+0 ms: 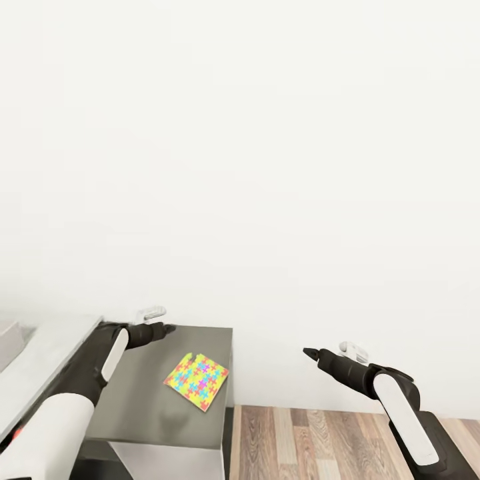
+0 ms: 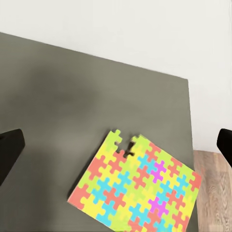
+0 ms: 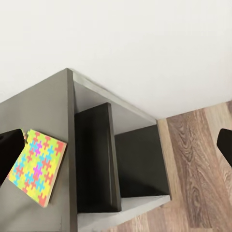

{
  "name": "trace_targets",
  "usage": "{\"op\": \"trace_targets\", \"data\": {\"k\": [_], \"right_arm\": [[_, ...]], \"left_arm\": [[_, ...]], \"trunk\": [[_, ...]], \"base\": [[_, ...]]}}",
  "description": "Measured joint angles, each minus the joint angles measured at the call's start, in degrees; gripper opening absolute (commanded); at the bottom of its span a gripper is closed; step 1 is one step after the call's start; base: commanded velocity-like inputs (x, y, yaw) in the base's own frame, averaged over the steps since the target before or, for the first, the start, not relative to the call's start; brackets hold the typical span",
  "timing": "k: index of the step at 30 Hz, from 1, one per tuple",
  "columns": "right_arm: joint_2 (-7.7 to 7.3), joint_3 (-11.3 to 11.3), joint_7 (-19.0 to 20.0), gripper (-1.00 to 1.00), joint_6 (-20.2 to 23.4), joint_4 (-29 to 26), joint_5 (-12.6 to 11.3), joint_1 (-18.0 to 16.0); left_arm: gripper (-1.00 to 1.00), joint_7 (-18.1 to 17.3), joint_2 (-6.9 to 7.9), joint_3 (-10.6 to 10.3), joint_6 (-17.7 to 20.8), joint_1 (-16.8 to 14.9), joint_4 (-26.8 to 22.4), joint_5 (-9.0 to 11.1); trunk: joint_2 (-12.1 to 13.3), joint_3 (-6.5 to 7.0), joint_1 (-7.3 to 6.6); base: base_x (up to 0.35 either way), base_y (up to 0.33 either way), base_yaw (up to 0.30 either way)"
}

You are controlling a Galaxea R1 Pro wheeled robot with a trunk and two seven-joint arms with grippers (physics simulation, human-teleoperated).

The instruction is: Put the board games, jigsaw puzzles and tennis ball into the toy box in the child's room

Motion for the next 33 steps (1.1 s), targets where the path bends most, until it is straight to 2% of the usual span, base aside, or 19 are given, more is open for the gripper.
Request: {"op": "trace_targets", "data": {"k": [5, 20, 33], "right_arm": [[-0.04, 0.0, 0.0, 1.00, 0.0, 0.0, 0.0, 0.0], [0.00, 0.0, 0.0, 1.00, 0.0, -0.3, -0.1, 0.0], [0.00, 0.0, 0.0, 1.00, 0.0, -0.1, -0.1, 0.0]], "left_arm": [[1.00, 0.0, 0.00, -1.1, -0.4, 0.0, 0.0, 0.0], [1.00, 0.0, 0.09, -1.3, -0.5, 0.0, 0.0, 0.0], [1.00, -0.1, 0.09, -1.2, -0.5, 0.0, 0.0, 0.0]], "trunk": [[0.0, 0.00, 0.02], [0.0, 0.00, 0.02], [0.0, -0.29, 0.02]], "base": [[0.066, -0.033, 0.000], [0.003, -0.001, 0.000], [0.137, 0.000, 0.000]]}}
